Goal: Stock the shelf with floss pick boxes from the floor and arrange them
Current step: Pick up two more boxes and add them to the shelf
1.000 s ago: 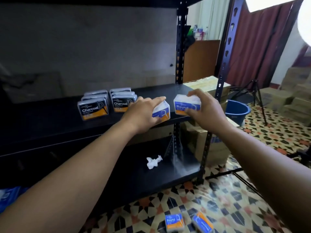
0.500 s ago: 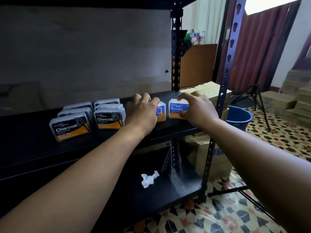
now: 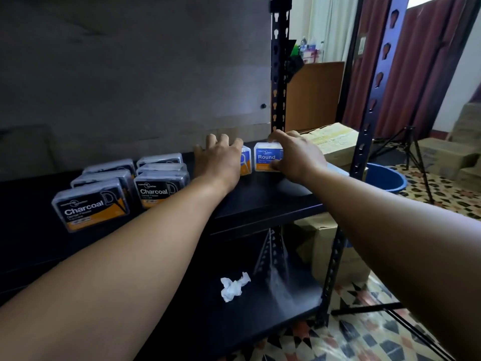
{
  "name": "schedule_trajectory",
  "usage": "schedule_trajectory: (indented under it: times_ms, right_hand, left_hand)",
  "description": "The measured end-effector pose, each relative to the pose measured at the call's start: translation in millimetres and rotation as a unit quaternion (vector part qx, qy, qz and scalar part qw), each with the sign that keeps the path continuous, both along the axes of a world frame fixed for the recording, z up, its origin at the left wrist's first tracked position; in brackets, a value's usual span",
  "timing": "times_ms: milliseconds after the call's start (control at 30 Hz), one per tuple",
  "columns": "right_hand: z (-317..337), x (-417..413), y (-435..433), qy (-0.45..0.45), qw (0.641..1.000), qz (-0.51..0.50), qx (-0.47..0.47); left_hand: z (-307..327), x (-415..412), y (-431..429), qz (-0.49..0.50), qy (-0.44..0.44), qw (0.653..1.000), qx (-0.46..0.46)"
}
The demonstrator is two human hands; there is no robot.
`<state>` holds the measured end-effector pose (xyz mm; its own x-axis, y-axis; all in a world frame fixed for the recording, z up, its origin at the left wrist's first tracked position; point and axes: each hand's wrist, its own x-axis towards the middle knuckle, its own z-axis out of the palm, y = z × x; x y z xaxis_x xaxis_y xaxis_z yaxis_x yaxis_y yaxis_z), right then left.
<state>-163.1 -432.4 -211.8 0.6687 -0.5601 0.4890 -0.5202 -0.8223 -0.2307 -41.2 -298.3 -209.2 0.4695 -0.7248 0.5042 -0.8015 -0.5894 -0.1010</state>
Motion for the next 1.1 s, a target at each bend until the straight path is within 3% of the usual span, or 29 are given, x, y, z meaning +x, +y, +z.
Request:
schedule_trajectory:
  times_ms: [133,267,500,600,667,733,800,867,967,1100]
  right_hand:
    - [-4,-22,10,-0.052,0.999,0.014,0.010]
    - [-12,-66,38,-0.115,0.993,0.016,0.011]
    - [-59,-140,108,-0.151,0.987,0.000,0.051]
    - [-93,-166,131,-0.070,0.992,-0.003,0.108]
    - [-114,-180,140,0.069,0.978,0.005,0.197]
    - [-127,-188,147,0.238,0.926,0.028,0.291]
    - [-138,-195,153,0.339,0.876,0.056,0.338]
    - [-150,-201,159,0.384,0.863,0.063,0.322]
    - [-179,-210,162,0.410,0.867,0.035,0.283]
    - [-233,-219,157,0.436,0.843,0.024,0.313]
  left_hand:
    - [4,-10,13,-0.016,-0.010,0.999,-0.042]
    - [0,-36,42,-0.092,0.001,0.991,-0.098]
    - [-52,-89,105,-0.203,0.036,0.966,-0.155]
    - [-86,-106,130,-0.235,0.156,0.957,-0.063]
    - [-106,-115,145,-0.231,0.225,0.946,0.028]
    - [-125,-120,155,-0.228,0.288,0.924,0.101]
    - [-147,-121,158,-0.226,0.356,0.892,0.162]
    - [-168,-121,155,-0.211,0.403,0.856,0.244]
    - [-191,-126,142,-0.195,0.408,0.817,0.358]
    - [-230,-137,123,-0.198,0.411,0.802,0.387]
